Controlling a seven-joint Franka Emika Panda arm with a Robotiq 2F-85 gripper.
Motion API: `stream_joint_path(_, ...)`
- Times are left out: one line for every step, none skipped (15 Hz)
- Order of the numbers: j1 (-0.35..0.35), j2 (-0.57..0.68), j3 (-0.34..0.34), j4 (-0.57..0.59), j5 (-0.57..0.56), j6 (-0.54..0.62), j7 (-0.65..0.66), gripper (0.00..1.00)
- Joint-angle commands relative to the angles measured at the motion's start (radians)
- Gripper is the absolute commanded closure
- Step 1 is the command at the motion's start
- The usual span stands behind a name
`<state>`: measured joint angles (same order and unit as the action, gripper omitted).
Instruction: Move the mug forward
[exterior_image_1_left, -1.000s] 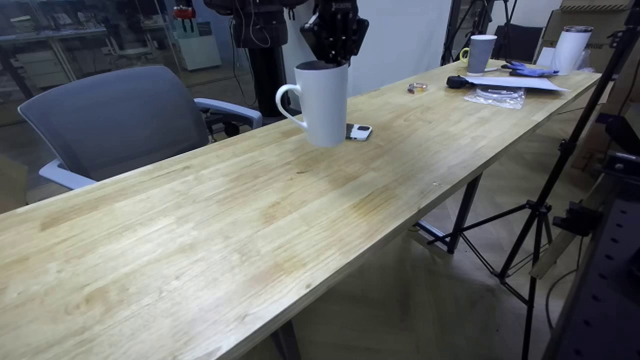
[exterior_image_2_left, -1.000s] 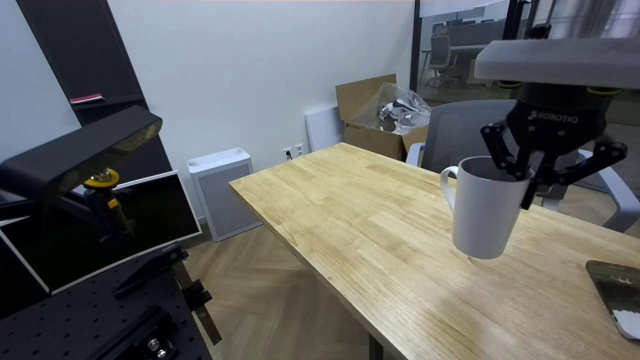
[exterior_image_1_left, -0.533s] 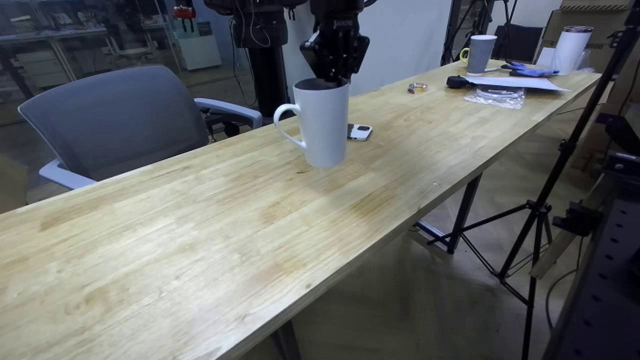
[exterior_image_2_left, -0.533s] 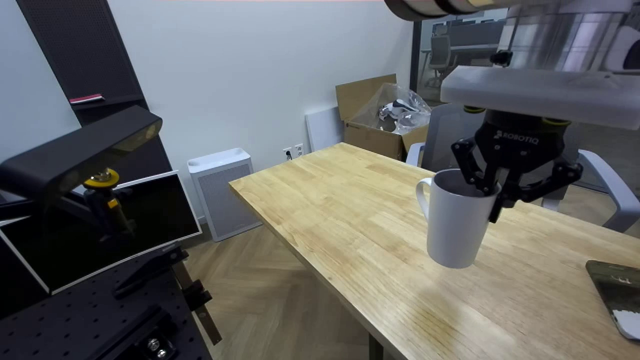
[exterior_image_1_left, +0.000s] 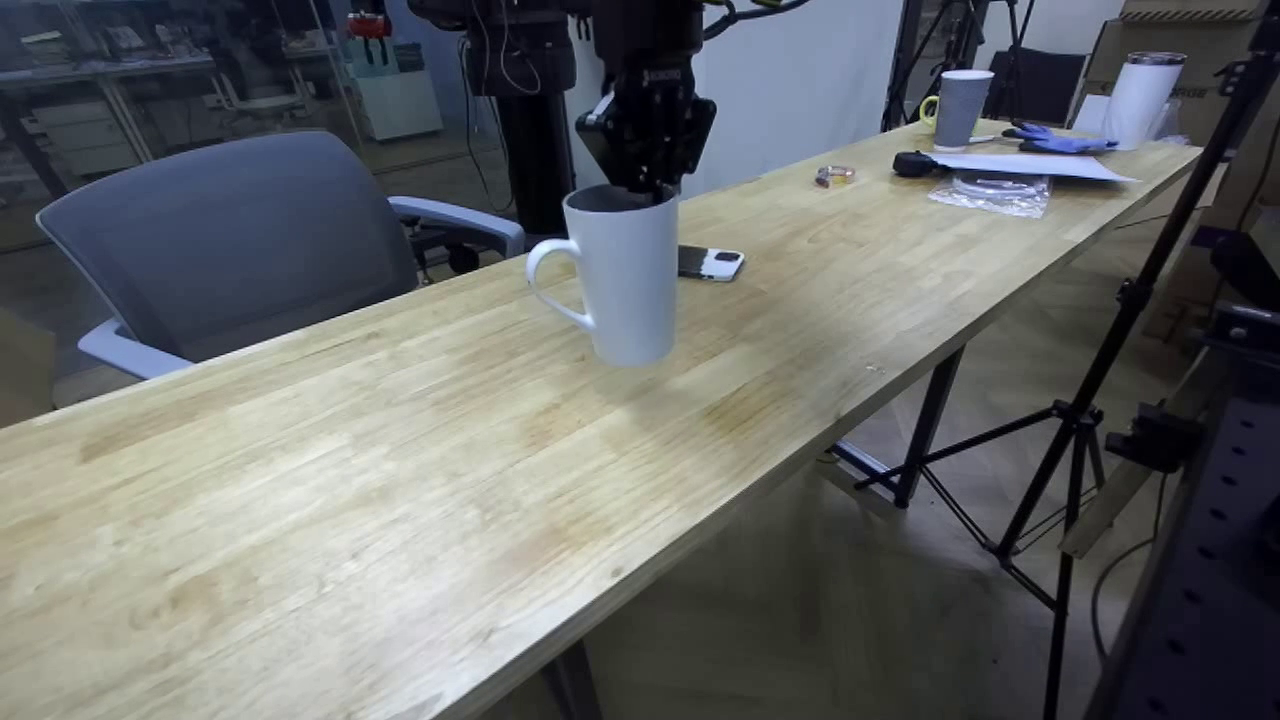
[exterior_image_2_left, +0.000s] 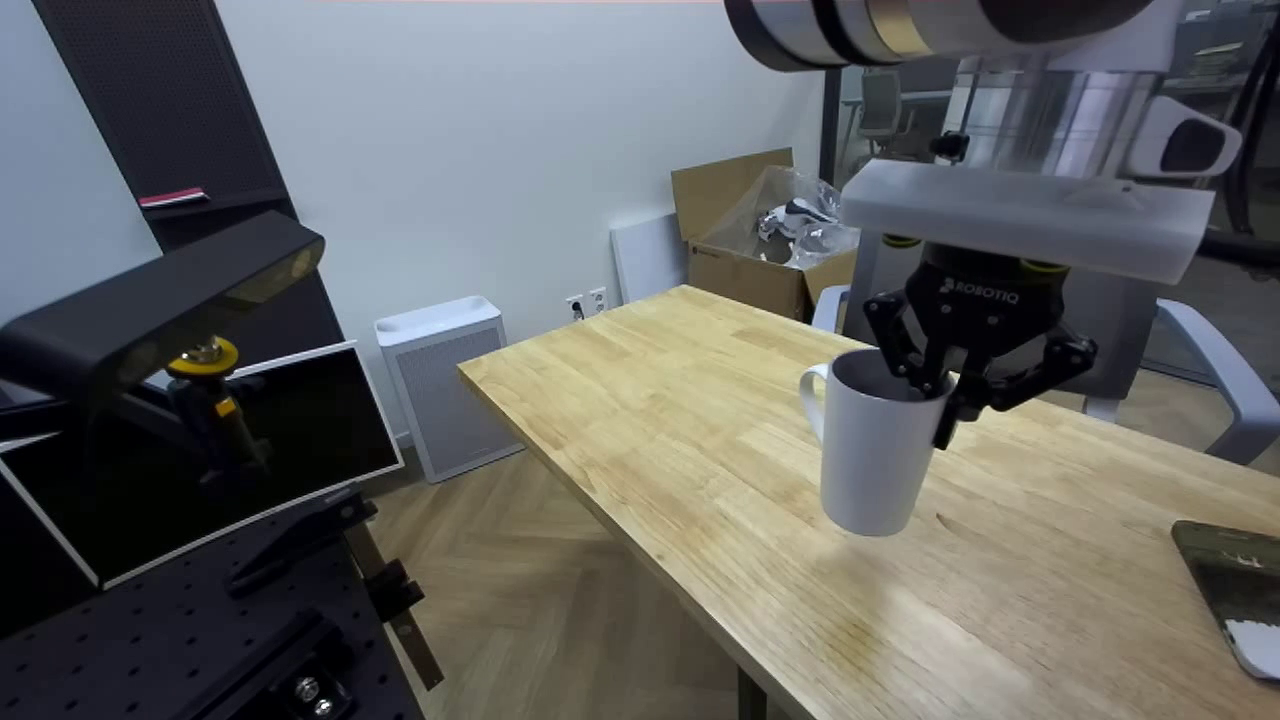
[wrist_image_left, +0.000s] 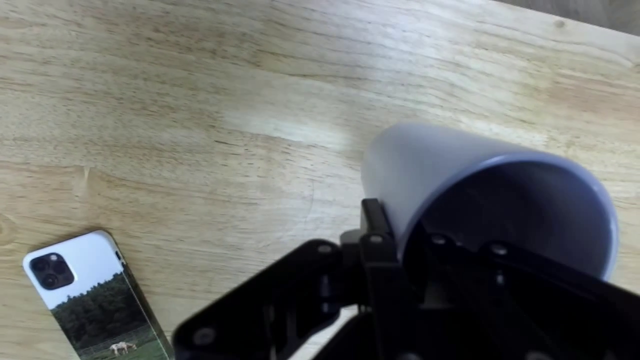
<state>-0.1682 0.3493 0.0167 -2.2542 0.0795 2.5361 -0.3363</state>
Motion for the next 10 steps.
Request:
stream_joint_path(0.016,0.013,-0.01,0.015,-0.02,0.015,0.016,0.98)
stream_joint_path(0.018,0.022,-0.013,0.018,-0.027,0.02,0.02,0.98)
stream_joint_path(0.02,0.03,-0.015,0.02,-0.033,0.025,0.023,0.98)
stream_joint_path(0.021,0.039,-0.018,0.022,-0.043,0.034,0.026,0.98)
stream_joint_path(0.023,0.048,-0.021,0.023,-0.054,0.041,0.03,0.98)
stream_joint_path(0.024,0.056,-0.024,0.025,-0.06,0.048,0.032,0.98)
stream_joint_path(0.026,0.065,-0.028,0.026,-0.072,0.055,0.037,0.98)
stream_joint_path(0.027,0.072,-0.031,0.028,-0.08,0.059,0.039,0.98)
stream_joint_path(0.028,0.078,-0.033,0.029,-0.088,0.065,0.041,0.98)
stream_joint_path(0.029,0.085,-0.034,0.031,-0.094,0.069,0.044,0.98)
